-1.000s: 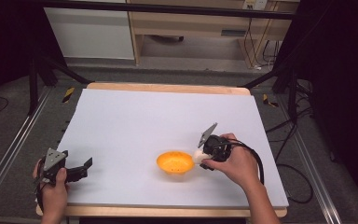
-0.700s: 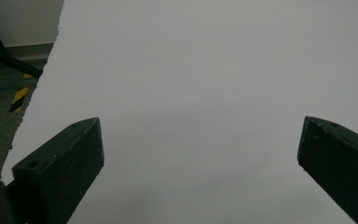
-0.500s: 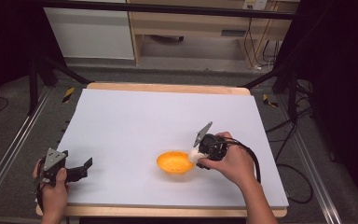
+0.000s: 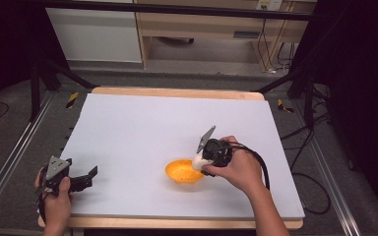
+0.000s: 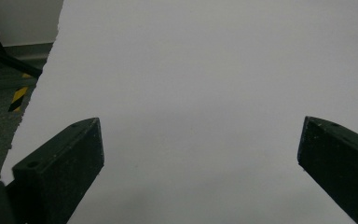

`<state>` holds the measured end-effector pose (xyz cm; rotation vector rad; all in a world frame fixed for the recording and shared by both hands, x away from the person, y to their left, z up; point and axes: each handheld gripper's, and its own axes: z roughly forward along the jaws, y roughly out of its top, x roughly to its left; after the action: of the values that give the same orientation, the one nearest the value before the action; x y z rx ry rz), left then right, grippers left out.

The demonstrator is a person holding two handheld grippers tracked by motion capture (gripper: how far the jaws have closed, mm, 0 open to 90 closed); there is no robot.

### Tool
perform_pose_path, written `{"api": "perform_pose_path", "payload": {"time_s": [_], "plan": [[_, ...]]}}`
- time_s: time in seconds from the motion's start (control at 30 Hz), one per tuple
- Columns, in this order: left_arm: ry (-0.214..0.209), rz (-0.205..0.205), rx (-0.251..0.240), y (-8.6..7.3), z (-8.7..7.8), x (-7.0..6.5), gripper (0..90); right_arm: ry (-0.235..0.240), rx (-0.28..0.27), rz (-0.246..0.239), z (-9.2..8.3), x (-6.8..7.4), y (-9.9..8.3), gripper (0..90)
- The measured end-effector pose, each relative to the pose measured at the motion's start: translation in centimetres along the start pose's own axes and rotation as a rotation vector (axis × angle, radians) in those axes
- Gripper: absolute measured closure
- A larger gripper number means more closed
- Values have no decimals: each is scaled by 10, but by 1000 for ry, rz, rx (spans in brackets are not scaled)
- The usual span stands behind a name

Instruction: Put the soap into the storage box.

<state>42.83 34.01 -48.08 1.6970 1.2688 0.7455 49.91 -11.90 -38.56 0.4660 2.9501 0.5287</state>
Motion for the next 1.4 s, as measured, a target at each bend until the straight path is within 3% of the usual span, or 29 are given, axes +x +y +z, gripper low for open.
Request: {"api": "perform_pose_path", "payload": {"time_s": [0.2,0.37,1.4], "plan": [[0,0,0,0,0,0,0,3,1,-31,2,1,8,494],[-2,-2,1,0,0,0,0,7,8,-25,3,3,13,494],[0,0,2,0,0,0,0,41,13,-109,17,7,39,494]]}}
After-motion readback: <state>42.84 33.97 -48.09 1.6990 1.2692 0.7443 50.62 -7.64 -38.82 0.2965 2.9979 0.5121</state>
